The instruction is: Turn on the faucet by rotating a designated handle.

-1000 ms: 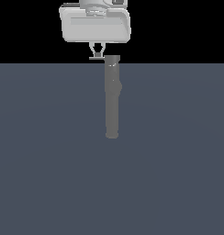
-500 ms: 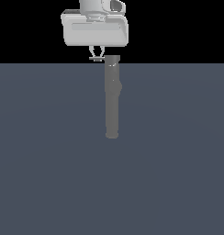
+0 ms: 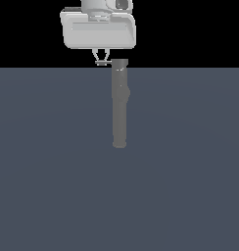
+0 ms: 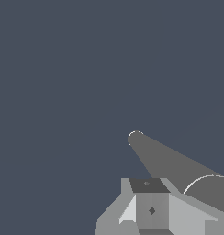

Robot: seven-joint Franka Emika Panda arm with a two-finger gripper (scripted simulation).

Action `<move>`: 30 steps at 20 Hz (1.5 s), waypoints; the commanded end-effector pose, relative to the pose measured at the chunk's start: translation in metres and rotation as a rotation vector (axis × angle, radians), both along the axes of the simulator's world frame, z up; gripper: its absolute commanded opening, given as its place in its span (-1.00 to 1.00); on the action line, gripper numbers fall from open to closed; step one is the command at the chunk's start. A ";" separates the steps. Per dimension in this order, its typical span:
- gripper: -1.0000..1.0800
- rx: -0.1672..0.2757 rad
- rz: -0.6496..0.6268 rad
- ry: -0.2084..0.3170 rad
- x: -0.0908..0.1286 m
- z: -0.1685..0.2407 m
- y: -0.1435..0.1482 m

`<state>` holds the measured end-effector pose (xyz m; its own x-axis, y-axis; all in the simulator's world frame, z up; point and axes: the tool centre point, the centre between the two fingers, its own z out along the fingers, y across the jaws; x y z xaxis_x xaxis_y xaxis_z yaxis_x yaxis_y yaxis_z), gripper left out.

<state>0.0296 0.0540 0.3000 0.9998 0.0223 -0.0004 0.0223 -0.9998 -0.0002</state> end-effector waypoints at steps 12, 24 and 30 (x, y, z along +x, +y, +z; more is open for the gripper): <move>-1.00 0.000 -0.002 -0.007 -0.028 0.000 -0.002; -1.00 0.000 0.000 -0.001 -0.067 0.001 -0.017; -1.00 0.000 0.002 -0.007 -0.066 0.000 -0.034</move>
